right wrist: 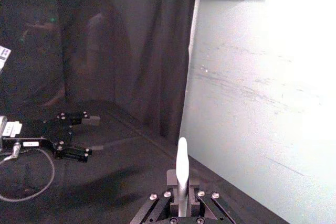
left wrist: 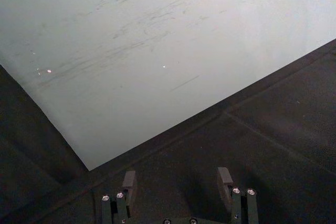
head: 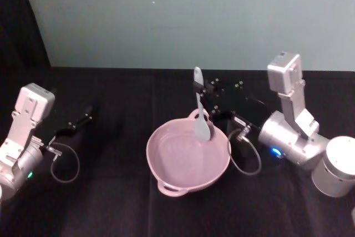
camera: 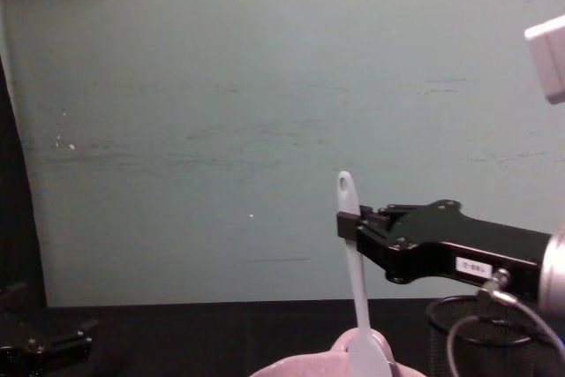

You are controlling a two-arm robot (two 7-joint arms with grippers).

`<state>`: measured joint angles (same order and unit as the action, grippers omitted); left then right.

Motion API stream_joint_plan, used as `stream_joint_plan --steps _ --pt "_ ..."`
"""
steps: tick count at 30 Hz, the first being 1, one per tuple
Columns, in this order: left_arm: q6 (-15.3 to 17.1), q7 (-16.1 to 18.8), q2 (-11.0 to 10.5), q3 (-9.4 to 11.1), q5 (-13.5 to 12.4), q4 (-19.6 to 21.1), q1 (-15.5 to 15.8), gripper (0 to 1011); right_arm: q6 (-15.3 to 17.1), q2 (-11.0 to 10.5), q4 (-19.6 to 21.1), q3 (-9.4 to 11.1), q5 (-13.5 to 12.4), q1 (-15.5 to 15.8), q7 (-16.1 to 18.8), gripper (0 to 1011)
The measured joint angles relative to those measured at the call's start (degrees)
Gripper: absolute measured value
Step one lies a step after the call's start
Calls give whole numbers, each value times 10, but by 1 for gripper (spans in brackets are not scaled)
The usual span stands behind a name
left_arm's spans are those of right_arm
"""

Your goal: Use the one hand to pick up the spoon and stir the clear water in the bowl.

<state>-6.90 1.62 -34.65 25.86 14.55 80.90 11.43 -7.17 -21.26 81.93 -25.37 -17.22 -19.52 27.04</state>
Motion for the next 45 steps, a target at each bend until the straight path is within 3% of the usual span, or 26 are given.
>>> stream_joint_plan --steps 8,15,20,31,38,45 --pt "0 0 0 0 0 0 0 1005 13 -23 54 12 -9 42 6 110" --pt "0 0 0 0 0 0 0 1005 16 -21 72 -1 -20 58 25 110" --pt "0 0 0 0 0 0 0 1005 10 0 53 -24 -28 48 42 110" --pt "0 0 0 0 0 0 0 1005 -15 39 -3 -40 -22 3 39 110" --pt "0 0 0 0 0 0 0 1005 -22 46 -48 -25 -12 -21 22 110" --pt "0 0 0 0 0 0 0 1005 -24 31 -43 1 -6 -12 3 110"
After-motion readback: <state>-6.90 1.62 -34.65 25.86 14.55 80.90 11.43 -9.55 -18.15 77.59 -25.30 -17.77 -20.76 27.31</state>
